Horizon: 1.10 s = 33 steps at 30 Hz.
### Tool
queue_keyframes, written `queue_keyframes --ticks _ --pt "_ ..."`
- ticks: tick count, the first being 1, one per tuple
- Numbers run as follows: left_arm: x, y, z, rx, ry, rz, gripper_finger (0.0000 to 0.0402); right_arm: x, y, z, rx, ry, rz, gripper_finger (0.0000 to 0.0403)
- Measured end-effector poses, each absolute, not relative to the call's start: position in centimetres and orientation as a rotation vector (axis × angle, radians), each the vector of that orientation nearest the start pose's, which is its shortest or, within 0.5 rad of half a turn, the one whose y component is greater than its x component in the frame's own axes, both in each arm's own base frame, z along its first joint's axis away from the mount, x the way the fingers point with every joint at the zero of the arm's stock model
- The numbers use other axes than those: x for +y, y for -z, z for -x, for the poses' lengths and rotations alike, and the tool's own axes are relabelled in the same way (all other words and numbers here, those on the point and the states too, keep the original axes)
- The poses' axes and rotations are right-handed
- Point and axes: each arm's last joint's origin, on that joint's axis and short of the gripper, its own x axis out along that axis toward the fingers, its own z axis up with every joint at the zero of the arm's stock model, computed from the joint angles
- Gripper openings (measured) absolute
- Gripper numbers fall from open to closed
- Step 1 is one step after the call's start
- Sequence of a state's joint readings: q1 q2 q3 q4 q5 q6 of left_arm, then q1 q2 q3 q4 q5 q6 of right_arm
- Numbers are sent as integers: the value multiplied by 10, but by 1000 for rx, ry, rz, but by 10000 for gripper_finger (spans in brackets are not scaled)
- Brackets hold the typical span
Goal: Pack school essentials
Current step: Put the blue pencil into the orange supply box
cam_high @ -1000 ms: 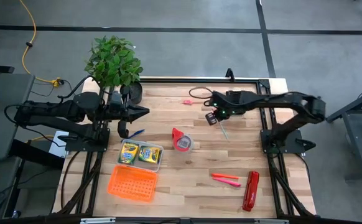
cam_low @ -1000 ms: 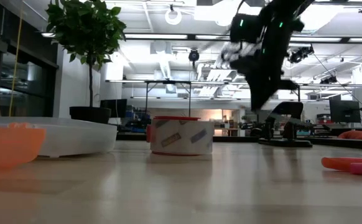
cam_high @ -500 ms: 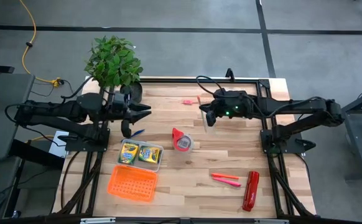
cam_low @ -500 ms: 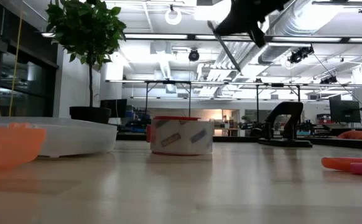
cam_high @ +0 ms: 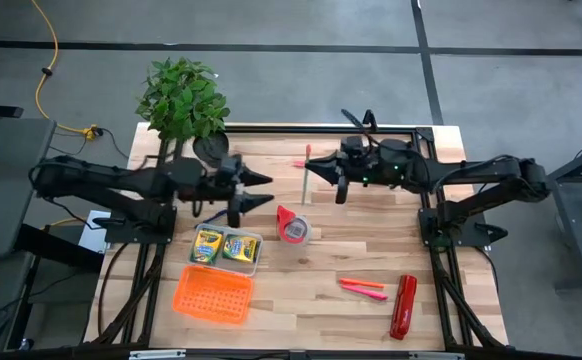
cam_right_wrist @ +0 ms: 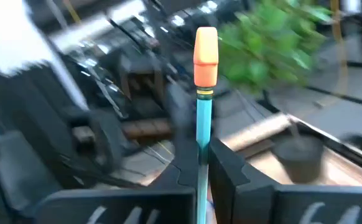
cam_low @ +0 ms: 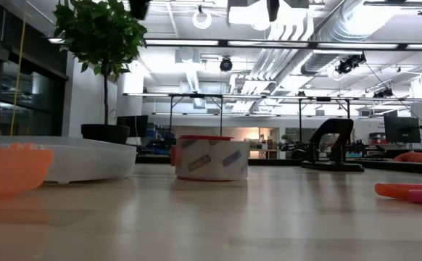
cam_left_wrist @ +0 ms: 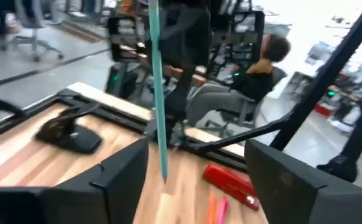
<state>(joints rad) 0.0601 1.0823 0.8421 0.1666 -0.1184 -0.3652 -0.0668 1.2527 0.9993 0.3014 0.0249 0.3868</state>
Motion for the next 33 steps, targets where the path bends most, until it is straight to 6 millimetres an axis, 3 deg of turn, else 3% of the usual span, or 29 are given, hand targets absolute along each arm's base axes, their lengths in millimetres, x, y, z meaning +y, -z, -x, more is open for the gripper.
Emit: queue_keyframes --ticks 6,12,18,26,33 --pt "30 -311 -272 34 -208 389 270 -10 -356 -295 -127 -5 -395 0" --pt "35 -310 -286 -57 -90 439 271 -8 -352 -300 -123 -10 -383 0" --pt "36 -307 -297 -28 -73 443 252 -9 -352 -300 -128 -4 -381 0" --pt "40 -305 -313 -21 -96 449 184 -8 -354 -300 -146 -17 -376 0" --pt "40 -310 -310 -28 -79 441 80 -9 -352 -300 -124 -11 -355 0"
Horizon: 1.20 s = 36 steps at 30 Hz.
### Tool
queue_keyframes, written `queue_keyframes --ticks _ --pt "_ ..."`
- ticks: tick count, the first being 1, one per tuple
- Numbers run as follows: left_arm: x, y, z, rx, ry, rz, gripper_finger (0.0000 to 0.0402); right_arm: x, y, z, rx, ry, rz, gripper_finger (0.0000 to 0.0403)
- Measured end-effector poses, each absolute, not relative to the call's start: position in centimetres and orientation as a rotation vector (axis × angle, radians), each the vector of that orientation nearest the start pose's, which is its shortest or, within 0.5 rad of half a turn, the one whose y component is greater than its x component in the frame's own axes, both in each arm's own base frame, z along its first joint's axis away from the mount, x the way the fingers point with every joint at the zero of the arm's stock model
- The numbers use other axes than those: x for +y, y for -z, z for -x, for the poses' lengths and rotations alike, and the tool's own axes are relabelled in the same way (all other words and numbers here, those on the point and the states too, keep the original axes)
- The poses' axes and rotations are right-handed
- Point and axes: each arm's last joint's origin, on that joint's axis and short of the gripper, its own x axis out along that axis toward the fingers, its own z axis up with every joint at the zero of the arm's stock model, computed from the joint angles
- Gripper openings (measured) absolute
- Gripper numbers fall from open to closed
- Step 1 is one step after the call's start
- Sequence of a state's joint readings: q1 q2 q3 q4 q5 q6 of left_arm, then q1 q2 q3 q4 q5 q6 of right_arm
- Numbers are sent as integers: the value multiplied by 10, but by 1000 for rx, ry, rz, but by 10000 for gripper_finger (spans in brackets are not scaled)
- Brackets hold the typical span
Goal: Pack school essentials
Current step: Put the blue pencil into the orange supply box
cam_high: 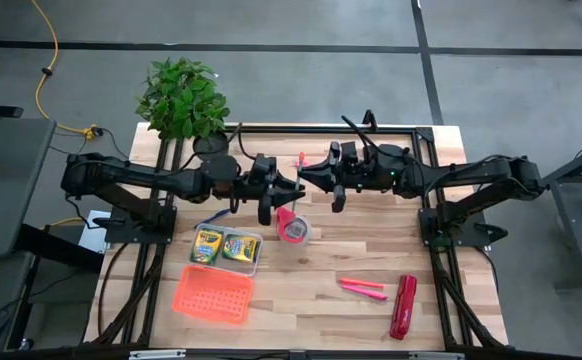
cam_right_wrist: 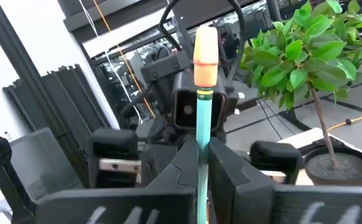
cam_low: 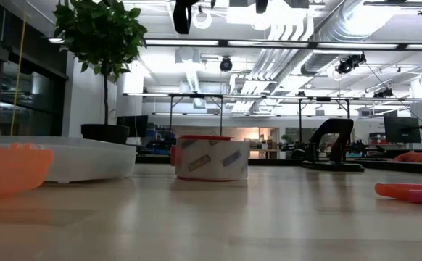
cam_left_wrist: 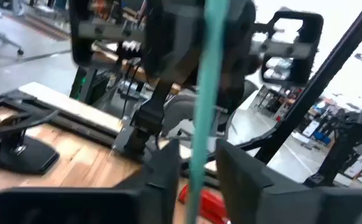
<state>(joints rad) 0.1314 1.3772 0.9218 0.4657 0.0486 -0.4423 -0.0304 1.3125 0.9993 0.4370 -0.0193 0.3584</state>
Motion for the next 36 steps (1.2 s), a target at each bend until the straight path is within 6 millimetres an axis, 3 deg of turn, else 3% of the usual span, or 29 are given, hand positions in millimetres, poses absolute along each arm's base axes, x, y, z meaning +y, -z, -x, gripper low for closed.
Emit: queue_keyframes --ticks 5,13,17,25,31,36 --pt "41 -310 -309 -25 -83 438 11 -9 -352 -300 -121 -12 -357 0" --pt "42 -308 -306 16 -103 418 6 -9 -351 -300 -106 -2 -396 26" --pt "48 -313 -293 70 -147 394 6 -15 -362 -285 -122 46 -458 78" --pt "47 -333 -245 183 -179 271 6 -19 -387 -236 -113 118 -331 187" --pt "29 -351 -213 60 -108 238 6 -14 -393 -215 -79 104 -279 207" --pt "12 -343 -197 -78 -22 221 6 -8 -389 -217 -35 84 -277 208"
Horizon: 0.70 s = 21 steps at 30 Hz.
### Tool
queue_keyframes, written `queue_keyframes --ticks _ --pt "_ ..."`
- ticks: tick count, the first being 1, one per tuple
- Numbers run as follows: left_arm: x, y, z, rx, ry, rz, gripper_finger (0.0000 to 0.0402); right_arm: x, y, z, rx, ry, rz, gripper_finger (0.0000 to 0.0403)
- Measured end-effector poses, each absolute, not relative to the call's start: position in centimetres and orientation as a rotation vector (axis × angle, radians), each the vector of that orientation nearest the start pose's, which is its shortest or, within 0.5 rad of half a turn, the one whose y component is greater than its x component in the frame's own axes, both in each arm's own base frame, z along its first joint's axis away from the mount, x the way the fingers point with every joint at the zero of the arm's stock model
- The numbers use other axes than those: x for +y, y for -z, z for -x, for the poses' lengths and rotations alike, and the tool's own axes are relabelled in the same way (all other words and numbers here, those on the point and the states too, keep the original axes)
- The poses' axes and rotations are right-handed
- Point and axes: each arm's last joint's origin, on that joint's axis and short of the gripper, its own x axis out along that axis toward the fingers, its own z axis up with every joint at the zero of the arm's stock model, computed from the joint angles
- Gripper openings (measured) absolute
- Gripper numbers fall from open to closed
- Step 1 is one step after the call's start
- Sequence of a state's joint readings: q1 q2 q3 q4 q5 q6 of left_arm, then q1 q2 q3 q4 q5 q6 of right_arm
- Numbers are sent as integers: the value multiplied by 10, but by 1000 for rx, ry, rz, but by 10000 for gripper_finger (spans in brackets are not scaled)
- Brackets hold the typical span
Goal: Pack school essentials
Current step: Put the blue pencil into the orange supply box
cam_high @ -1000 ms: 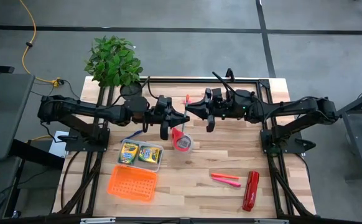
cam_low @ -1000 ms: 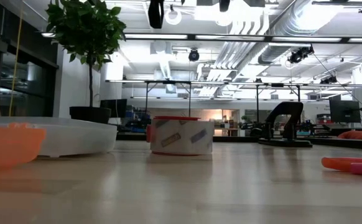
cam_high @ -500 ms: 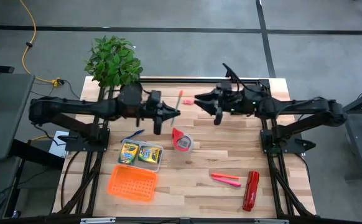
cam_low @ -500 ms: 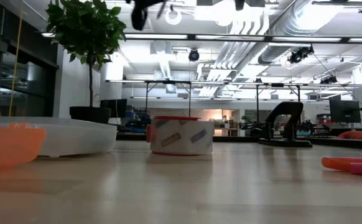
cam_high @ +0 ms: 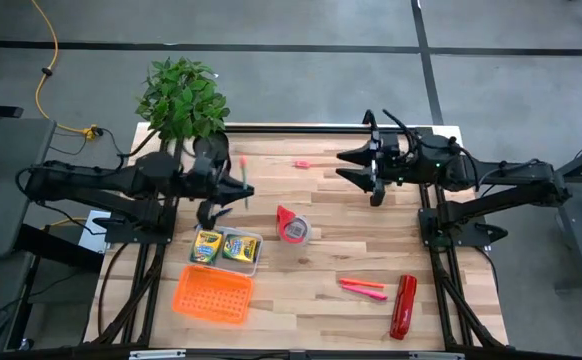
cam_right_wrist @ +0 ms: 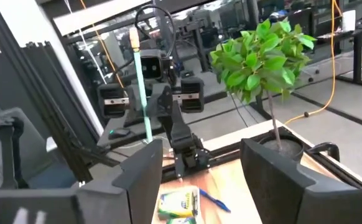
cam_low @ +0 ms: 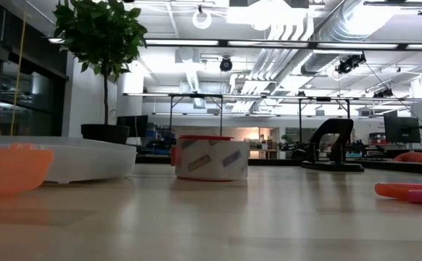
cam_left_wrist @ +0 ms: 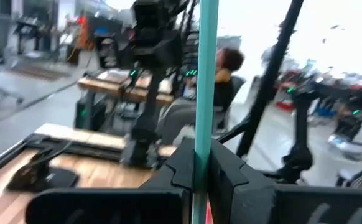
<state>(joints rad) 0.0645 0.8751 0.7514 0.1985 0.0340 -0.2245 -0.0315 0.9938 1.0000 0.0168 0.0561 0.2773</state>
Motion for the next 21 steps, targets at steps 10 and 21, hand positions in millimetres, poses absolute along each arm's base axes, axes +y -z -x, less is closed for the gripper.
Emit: queue_keyframes --ticks 10,21 --pt "5 -336 -191 -151 -49 233 6 -7 -386 -220 -24 80 -261 208" --pt "1 -321 -191 204 33 291 5 -7 -386 -220 -21 80 -264 208"
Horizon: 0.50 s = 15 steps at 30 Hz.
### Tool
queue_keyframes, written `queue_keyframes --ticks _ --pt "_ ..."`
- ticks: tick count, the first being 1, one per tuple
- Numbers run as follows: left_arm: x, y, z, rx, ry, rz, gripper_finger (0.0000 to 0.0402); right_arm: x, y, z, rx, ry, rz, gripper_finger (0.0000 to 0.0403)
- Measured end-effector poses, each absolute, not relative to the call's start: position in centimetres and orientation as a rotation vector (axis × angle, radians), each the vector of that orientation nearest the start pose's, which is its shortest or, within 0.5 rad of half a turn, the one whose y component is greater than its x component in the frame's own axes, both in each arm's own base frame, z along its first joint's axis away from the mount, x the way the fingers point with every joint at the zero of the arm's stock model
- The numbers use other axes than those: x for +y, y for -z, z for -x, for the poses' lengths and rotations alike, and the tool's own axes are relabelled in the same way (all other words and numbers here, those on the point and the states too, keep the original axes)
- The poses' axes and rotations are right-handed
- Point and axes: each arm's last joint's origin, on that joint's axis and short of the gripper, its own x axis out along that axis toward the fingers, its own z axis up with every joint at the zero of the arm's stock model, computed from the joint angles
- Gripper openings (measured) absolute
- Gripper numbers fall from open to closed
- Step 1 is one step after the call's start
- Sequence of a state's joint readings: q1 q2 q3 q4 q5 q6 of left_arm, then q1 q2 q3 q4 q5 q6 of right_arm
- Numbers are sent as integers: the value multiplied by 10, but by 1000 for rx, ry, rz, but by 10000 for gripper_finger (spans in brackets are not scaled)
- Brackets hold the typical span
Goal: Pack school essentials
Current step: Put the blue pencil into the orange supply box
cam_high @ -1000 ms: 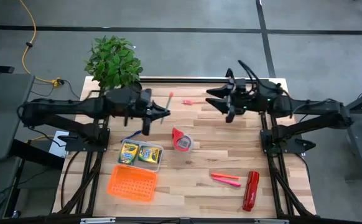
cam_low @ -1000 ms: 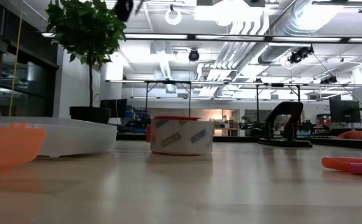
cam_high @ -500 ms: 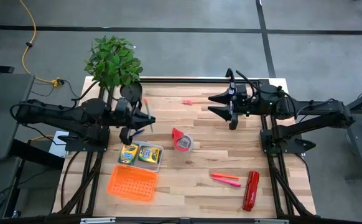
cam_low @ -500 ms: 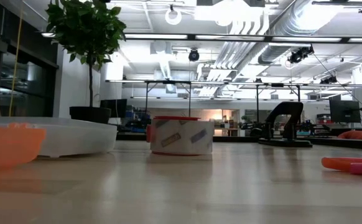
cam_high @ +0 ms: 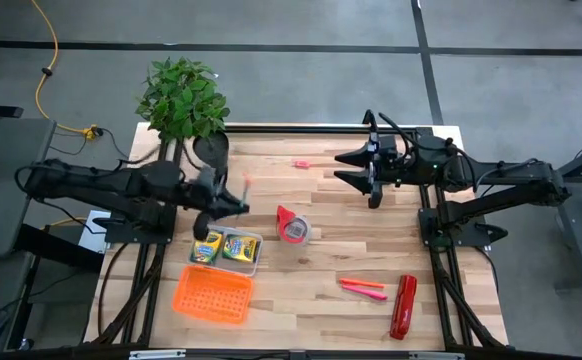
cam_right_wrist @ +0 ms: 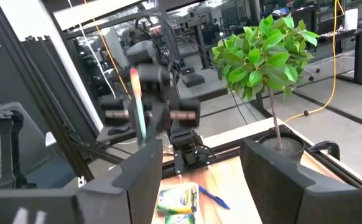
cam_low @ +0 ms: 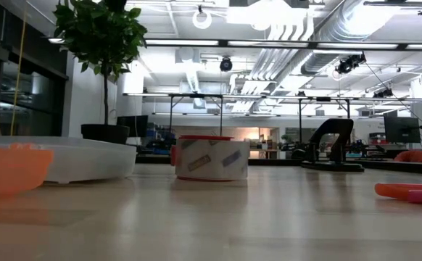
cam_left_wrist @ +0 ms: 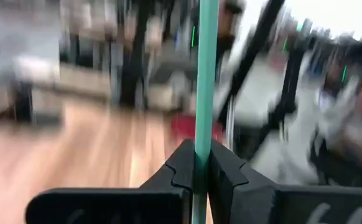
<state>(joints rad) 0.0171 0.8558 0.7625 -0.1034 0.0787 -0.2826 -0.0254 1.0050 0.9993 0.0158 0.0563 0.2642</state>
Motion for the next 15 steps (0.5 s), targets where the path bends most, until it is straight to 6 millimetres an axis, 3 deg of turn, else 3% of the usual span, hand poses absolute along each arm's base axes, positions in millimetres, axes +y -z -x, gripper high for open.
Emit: queue_keyframes --ticks 8,15 --pt "-22 -256 -192 899 89 323 5 -8 -382 -221 16 94 -271 208" --pt "-40 -212 -198 1283 128 144 5 -8 -381 -221 25 109 -270 208"
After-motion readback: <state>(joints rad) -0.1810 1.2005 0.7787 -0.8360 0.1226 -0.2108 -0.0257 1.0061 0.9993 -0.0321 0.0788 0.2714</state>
